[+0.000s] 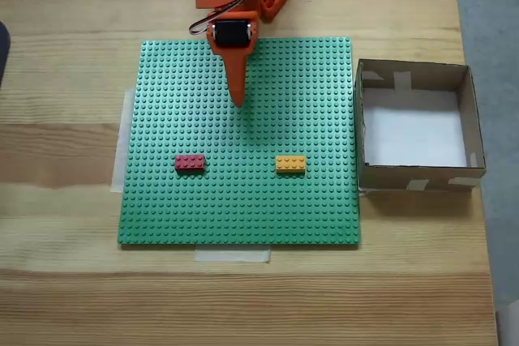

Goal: Pick the red lego block and put it in the box.

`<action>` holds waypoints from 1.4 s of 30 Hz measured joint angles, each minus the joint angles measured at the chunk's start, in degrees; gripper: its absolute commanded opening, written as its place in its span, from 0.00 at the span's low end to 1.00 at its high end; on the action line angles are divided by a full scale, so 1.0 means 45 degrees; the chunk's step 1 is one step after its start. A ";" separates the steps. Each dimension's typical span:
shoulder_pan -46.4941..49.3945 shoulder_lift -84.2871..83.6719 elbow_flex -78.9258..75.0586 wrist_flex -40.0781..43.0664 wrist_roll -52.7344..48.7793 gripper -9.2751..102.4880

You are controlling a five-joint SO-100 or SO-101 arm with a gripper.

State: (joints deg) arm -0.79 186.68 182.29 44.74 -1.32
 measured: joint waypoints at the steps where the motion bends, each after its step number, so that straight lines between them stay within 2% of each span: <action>1: 0.0000 0.0000 0.0000 0.0000 0.0000 0.07; 42: 0.0000 -0.0586 -0.0645 -0.0313 0.0352 0.07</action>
State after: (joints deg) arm -0.79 184.04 179.38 43.33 0.26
